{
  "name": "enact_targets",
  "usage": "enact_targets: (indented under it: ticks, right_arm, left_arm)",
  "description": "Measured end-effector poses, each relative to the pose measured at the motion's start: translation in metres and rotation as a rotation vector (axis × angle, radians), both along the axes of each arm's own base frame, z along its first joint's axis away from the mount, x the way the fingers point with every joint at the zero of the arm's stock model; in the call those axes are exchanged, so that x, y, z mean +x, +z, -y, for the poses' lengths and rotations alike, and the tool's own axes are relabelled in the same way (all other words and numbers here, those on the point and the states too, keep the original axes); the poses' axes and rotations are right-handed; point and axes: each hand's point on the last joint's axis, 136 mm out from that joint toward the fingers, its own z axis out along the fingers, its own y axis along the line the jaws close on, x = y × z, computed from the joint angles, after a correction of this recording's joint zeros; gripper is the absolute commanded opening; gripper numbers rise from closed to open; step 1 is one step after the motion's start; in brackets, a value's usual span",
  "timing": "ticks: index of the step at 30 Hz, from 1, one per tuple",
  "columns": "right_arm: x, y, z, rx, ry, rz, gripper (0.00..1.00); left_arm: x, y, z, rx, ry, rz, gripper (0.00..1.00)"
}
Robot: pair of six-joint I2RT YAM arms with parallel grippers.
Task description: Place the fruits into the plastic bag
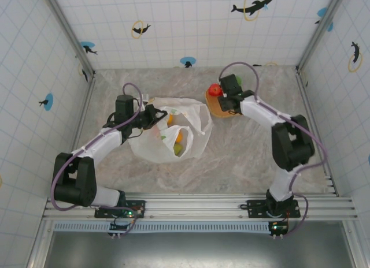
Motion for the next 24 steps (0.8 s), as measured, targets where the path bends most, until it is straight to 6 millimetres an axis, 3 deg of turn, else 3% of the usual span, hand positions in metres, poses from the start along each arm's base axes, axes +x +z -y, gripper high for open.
enact_targets:
  ticks: [5,9,14,18,24]
  right_arm:
    - [-0.057,0.013,-0.004,0.164,0.054,0.015,0.63]
    - [-0.108,0.002,-0.014,0.286,0.121,-0.030,0.62]
    - [-0.154,-0.007,-0.034,0.423,0.210,-0.078,0.62]
    - [-0.174,-0.008,-0.061,0.511,0.299,-0.111,0.62]
    - [-0.184,-0.009,-0.106,0.570,0.420,-0.146,0.63]
  left_arm:
    - [0.000,0.000,0.000,-0.001,0.000,-0.001,0.00]
    - [0.000,0.000,0.000,-0.003,-0.003,-0.001,0.00]
    - [0.000,0.002,0.001,-0.007,-0.005,0.007,0.00]
    - [0.000,0.002,0.001,-0.010,-0.004,0.008,0.00]
    - [-0.001,0.000,0.001,-0.010,-0.003,0.001,0.00]
